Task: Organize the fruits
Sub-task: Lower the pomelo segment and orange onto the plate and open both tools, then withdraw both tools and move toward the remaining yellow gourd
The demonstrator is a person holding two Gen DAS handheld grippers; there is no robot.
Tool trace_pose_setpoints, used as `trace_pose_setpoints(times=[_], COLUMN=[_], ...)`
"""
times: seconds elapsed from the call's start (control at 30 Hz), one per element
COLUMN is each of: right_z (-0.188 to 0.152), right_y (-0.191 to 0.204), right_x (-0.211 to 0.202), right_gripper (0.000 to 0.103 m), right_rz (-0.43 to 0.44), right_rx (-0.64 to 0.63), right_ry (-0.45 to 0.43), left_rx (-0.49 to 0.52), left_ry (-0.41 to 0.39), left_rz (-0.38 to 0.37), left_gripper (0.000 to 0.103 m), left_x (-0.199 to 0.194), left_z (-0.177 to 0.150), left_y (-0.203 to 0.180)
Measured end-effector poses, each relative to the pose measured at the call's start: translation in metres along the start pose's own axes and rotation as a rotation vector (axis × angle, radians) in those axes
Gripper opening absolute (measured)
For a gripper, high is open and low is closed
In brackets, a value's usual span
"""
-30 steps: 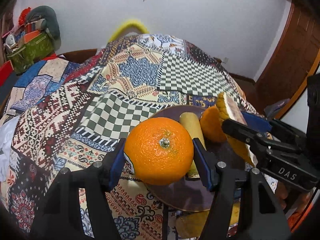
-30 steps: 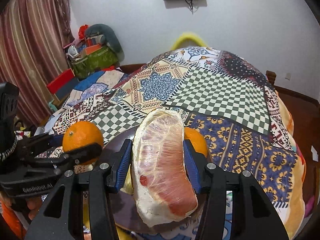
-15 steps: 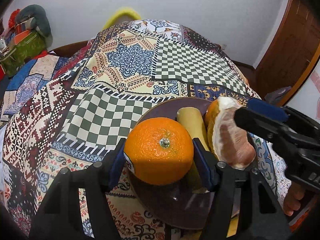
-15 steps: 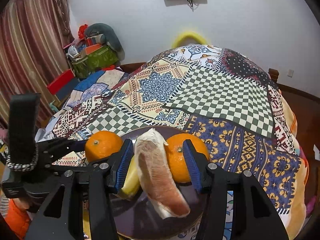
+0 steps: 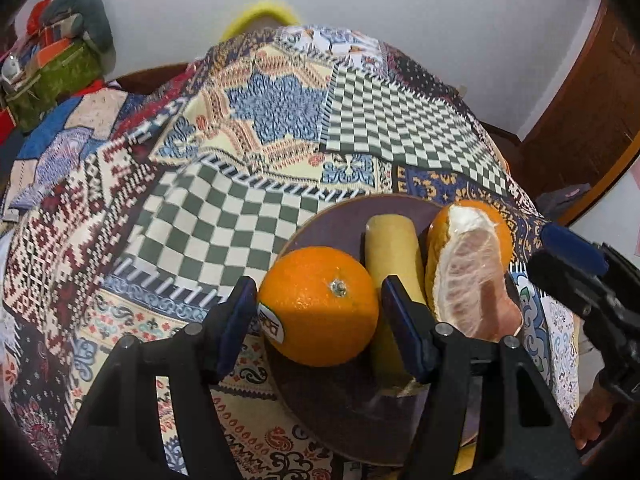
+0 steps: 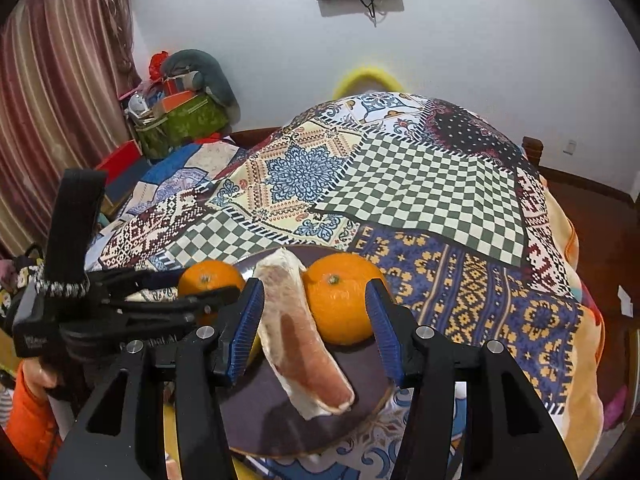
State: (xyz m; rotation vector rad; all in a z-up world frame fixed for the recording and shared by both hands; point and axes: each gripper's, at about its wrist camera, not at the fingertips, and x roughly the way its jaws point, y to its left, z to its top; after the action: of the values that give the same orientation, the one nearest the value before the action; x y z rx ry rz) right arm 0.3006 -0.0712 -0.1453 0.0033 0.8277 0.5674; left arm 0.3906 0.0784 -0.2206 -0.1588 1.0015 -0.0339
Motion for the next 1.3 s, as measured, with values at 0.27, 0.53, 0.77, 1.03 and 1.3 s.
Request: trace_pose_setpoints(times=[0.27, 0.53, 0.77, 1.03, 1.3], right_z=[-0.007, -0.021, -0.042, -0.075, -0.099], right_y=[0.0, 0.005, 0.007, 0.005, -0.005], right_x=[-0.02, -0.05, -0.067, -0.067, -0.052], right_gripper=[0.049, 0.052, 0.054, 0.055, 0.055], right_rz=[-0.015, -0.041, -0.059, -0.103, -0.097], right_rx=[0.004, 0.002, 0.0, 0.011, 0.073], right_ry=[-0.012, -0.022, -0.006, 0.063, 0.142], left_rx=[0.067, 0.07, 0.066, 0.055, 0.031], left_ry=[-0.075, -0.114, -0.088, -0.019, 0.08], left_rz=[0.023, 0.031, 0.048, 0.08, 0.084], left_gripper=[0.065, 0.067, 0.068, 0.068, 0.068], left_x=[-0.044, -0.086, -0.102, -0.096, -0.065], left_z=[-0.003, -0.021, -0.051, -0.088, -0.11], left_y=[-0.015, -0.016, -0.011, 0.002, 0.011])
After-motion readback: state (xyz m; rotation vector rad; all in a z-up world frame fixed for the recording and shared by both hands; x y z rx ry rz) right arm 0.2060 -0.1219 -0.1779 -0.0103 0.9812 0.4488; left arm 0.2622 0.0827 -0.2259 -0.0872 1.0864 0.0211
